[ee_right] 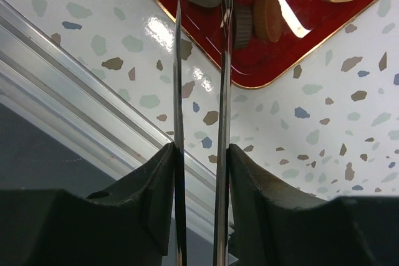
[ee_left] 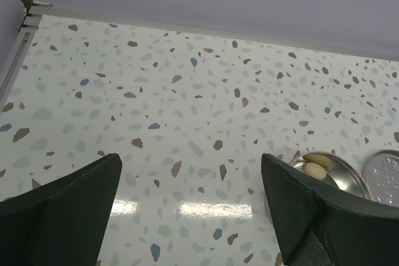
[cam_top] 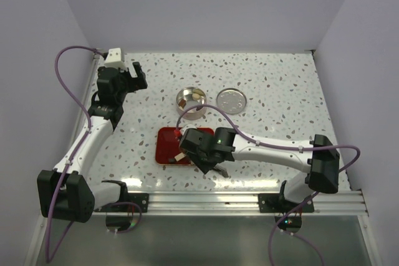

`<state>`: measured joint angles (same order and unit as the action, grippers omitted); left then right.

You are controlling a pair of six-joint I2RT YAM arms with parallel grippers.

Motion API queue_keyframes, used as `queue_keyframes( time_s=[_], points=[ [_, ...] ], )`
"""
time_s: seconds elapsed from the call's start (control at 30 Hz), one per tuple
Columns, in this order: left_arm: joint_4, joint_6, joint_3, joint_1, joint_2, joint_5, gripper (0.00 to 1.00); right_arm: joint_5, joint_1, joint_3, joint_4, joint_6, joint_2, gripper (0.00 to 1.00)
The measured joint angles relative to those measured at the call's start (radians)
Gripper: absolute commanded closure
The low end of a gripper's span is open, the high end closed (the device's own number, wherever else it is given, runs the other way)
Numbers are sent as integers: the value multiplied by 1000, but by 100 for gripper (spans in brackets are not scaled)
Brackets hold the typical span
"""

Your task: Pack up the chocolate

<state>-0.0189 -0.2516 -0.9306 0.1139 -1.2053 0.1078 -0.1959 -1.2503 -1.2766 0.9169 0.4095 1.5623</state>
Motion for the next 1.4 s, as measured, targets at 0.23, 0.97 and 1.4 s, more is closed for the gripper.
queue_keyframes(
  time_s=[0.23,0.97,1.4],
  points=[
    [0,0,0,0,0,0,0,-62,3,-94,31,-39,5,63],
    [0,0,0,0,0,1,0,-102,356,-322,-78,-265,47,63],
    [0,0,0,0,-3,5,0,-37,439,-399,-126,-317,199,55]
  ],
)
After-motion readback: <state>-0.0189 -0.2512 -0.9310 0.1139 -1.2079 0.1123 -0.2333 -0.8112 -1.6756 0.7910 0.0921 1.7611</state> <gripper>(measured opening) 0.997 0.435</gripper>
